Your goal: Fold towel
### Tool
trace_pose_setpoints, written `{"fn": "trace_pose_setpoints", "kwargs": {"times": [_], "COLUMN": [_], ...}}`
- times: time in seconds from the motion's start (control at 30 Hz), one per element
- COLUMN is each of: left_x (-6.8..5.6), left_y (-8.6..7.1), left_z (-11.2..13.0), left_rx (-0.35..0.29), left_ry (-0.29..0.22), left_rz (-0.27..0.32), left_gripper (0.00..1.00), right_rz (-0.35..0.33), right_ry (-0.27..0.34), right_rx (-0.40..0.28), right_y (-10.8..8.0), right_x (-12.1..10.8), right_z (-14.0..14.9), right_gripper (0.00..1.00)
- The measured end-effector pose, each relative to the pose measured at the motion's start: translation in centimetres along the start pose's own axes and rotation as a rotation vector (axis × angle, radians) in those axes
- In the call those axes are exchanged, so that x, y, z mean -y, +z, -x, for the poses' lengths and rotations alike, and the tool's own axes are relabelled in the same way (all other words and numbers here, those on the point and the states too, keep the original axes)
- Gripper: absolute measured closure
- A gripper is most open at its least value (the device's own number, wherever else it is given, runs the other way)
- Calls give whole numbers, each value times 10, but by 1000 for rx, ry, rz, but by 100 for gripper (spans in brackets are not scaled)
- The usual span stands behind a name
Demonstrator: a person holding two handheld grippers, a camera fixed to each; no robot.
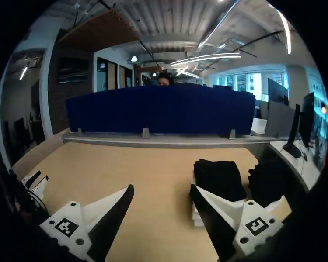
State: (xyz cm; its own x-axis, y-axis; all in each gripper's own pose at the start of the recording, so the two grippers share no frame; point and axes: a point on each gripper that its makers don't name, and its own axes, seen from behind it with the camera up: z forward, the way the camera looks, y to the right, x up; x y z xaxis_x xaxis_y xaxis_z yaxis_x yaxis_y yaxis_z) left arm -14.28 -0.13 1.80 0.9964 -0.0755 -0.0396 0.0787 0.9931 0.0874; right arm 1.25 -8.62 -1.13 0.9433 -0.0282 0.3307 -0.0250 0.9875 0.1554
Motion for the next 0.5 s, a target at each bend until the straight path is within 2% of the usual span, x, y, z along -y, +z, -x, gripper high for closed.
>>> {"fn": "trace_pose_setpoints", "kwargs": {"times": [0.17, 0.4, 0.5], "left_x": [0, 0, 0], "left_y": [0, 0, 0], "left_z": [0, 0, -1], "left_rx": [0, 0, 0], "left_ry": [0, 0, 0], "left_rz": [0, 0, 0], "left_gripper": [7, 7, 7], "right_rz": [-13, 55, 64], "right_ry": [12, 10, 19], "right_rx": [-48, -152, -166], "right_y": [-6, -10, -9], "right_x": [-8, -32, -37], "right_z": [-11, -23, -21], "right_gripper": [0, 0, 0]}}
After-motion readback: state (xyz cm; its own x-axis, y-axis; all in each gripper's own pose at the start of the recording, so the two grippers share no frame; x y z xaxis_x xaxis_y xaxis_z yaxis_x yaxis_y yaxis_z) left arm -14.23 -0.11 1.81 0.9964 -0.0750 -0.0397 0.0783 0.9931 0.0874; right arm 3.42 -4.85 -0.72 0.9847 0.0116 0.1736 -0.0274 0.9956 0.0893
